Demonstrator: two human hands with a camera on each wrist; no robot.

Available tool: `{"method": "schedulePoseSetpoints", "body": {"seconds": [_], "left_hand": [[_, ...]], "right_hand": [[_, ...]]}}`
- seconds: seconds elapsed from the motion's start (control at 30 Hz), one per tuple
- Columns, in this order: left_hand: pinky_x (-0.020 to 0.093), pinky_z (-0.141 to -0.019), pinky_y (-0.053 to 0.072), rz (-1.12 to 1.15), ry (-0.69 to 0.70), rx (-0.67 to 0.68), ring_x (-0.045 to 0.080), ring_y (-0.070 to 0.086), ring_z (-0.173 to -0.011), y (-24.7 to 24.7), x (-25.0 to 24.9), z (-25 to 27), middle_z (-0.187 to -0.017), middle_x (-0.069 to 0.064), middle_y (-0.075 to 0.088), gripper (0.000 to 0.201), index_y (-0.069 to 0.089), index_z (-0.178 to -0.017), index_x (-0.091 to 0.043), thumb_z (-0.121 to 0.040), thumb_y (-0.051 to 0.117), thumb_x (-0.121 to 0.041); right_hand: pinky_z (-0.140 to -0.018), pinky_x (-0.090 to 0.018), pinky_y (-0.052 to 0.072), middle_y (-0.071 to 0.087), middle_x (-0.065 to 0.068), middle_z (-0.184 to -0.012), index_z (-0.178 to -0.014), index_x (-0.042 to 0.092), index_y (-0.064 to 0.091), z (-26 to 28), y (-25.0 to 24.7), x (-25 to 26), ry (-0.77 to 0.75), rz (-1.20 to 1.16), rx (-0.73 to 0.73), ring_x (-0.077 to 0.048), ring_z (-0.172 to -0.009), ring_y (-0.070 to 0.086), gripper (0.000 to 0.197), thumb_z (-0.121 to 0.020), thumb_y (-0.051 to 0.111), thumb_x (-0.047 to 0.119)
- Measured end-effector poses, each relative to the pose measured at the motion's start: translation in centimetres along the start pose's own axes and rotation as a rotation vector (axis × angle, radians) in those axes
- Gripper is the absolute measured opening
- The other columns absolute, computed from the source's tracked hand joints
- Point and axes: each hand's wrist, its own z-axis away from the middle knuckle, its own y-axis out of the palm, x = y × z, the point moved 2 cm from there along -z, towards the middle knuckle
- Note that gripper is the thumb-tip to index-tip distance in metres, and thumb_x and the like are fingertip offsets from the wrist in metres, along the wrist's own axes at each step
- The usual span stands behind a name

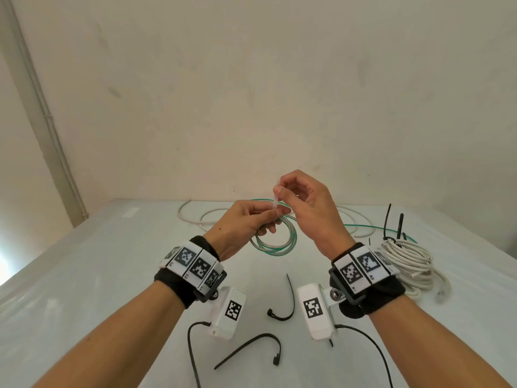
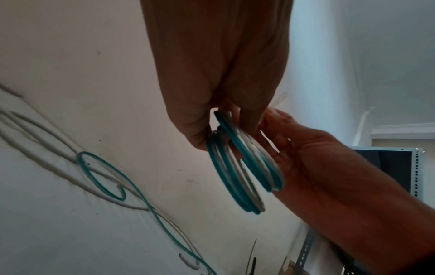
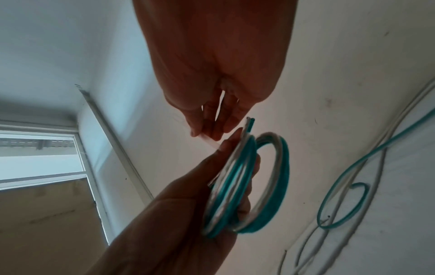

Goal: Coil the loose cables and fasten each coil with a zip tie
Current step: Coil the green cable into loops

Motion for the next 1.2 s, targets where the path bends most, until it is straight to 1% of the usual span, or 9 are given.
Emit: {"method": "schedulePoseSetpoints", "body": {"seconds": [0.1,0.27,0.4,0.57,0.73,0.9,1.0,1.1,1.2], "left_hand": [[0.02,-0.066,0.04,0.001,-0.019,0.0,0.009,0.059,-0.072,0.0,-0.4,-0.4,-0.092,0.008,0.069,0.024,0.074,-0.117,0.003,-0.099,0.066,-0.011],[0.016,-0.064,0.047,0.131,-0.091,-0.011,0.008,0.065,-0.071,-0.6,-0.9,-0.9,-0.083,0.011,0.067,0.024,0.065,-0.117,0.018,-0.097,0.06,0.005],[0.016,-0.063,0.052,0.191,-0.105,-0.14,0.011,0.069,-0.07,-1.1,-0.4,-1.8,-0.086,0.018,0.07,0.031,0.058,-0.124,0.023,-0.095,0.061,0.01],[0.015,-0.063,0.046,0.032,-0.114,-0.114,0.008,0.061,-0.069,0.7,0.4,-2.1,-0.077,0.009,0.07,0.02,0.07,-0.108,0.012,-0.103,0.053,0.004],[0.02,-0.063,0.042,-0.225,-0.092,-0.145,0.012,0.054,-0.073,3.4,-0.1,-2.7,-0.089,0.013,0.061,0.03,0.062,-0.123,0.011,-0.108,0.042,-0.005],[0.037,-0.089,0.052,-0.288,-0.137,-0.042,0.017,0.062,-0.1,6.5,-0.8,-1.8,-0.111,0.003,0.061,0.011,0.055,-0.103,-0.03,-0.109,0.047,-0.036],[0.039,-0.092,0.056,-0.239,-0.163,-0.013,0.025,0.068,-0.108,6.2,-0.7,-1.8,-0.121,0.014,0.068,0.032,0.061,-0.121,-0.014,-0.108,0.047,-0.04],[0.033,-0.078,0.057,-0.106,-0.197,-0.024,0.024,0.071,-0.094,5.3,-0.6,-1.7,-0.11,0.02,0.074,0.042,0.066,-0.123,0.0,-0.109,0.049,-0.035],[0.029,-0.076,0.056,-0.087,-0.205,-0.017,0.019,0.072,-0.09,4.6,-0.2,-1.7,-0.102,0.014,0.075,0.042,0.073,-0.116,0.001,-0.11,0.047,-0.032]], "right_hand": [[-0.073,-0.02,0.055,0.071,-0.018,-0.093,-0.098,0.004,0.067,-0.7,-0.7,-0.2,0.007,0.037,-0.014,-0.015,-0.083,0.068,0.006,-0.097,0.069,0.009],[-0.094,-0.035,0.056,0.078,0.008,-0.094,-0.1,0.022,0.076,-0.7,-1.8,-2.5,0.125,0.354,0.125,-0.009,-0.093,0.072,0.015,-0.095,0.072,0.036],[-0.085,-0.042,0.063,0.079,-0.009,-0.091,-0.104,0.016,0.08,0.1,-2.5,-3.3,0.189,0.343,0.166,-0.025,-0.092,0.076,0.015,-0.097,0.069,0.023],[-0.088,-0.032,0.059,0.077,0.005,-0.096,-0.148,0.029,0.053,0.3,-3.0,-3.7,0.122,0.59,0.098,-0.015,-0.074,0.076,0.055,-0.096,0.069,0.023],[-0.085,-0.039,0.058,0.075,0.003,-0.073,-0.106,0.029,0.08,0.3,-4.0,-4.5,0.103,0.77,0.088,-0.024,-0.089,0.07,0.02,-0.096,0.063,0.027],[-0.083,-0.038,0.059,0.078,-0.005,-0.079,-0.104,0.022,0.083,0.2,-7.7,-3.7,0.146,0.815,-0.026,-0.026,-0.08,0.072,0.022,-0.098,0.062,0.022],[-0.082,-0.041,0.06,0.076,-0.014,-0.084,-0.103,0.018,0.083,0.2,-12.5,-4.3,0.264,0.906,-0.175,-0.035,-0.085,0.071,0.023,-0.097,0.06,0.02],[-0.077,-0.038,0.057,0.07,-0.023,-0.094,-0.097,0.009,0.08,1.0,-17.9,-5.1,0.468,1.005,-0.327,-0.04,-0.083,0.067,0.024,-0.093,0.056,0.013],[-0.085,-0.044,0.054,0.062,-0.031,-0.116,-0.107,-0.003,0.068,2.5,-21.4,-5.7,0.663,1.084,-0.414,-0.048,-0.102,0.063,0.021,-0.092,0.058,0.008]]}}
